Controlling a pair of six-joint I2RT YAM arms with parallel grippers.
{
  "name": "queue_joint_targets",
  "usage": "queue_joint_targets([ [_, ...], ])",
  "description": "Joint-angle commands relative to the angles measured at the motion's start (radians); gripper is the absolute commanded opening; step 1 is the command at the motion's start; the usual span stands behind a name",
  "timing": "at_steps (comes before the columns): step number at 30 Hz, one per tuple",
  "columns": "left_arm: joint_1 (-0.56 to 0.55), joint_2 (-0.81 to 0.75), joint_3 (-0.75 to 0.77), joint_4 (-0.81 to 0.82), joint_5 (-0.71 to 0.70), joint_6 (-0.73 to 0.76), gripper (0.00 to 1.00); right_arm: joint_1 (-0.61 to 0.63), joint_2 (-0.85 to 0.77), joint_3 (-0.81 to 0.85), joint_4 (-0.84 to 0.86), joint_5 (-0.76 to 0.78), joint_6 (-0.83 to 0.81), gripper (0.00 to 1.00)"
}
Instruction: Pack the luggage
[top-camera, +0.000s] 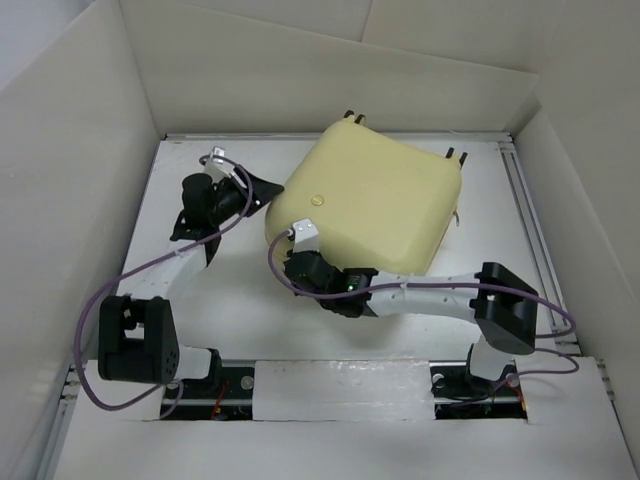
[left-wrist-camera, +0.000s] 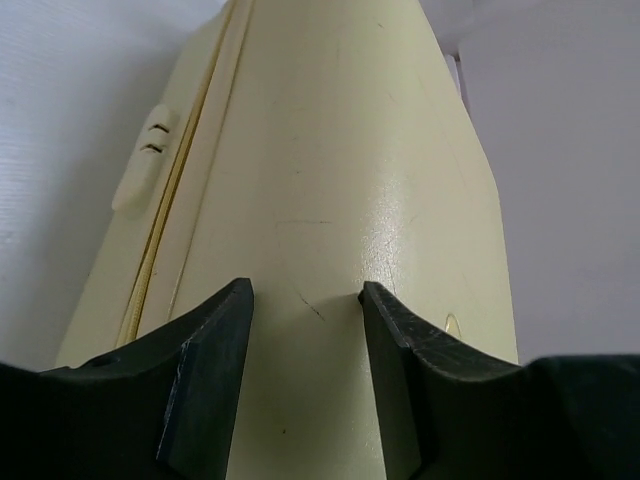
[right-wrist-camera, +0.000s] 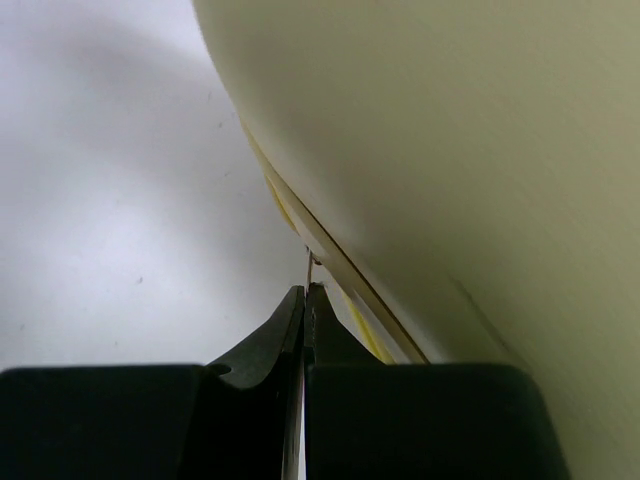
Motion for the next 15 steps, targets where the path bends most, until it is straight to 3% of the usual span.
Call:
queue_joint_targets([
  [1,-0.106,-0.082,-0.109,0.011,0.409,-0.099,0.43,0.033,-0.065,0.022,0.257,-0.187,-0.046,0.0],
  [6,-0.106,-0.195,-0.261,0.119,0.443,-0.206,0.46,0.024,-0.051,-0.044,0.456,-0.285,-0.049,0.0],
  [15,-0.115,-0.426,-0.301,0.119,0.465,-0.358,0.52,0.024,-0.045,-0.167,0.669,-0.382,-0.028,0.0],
])
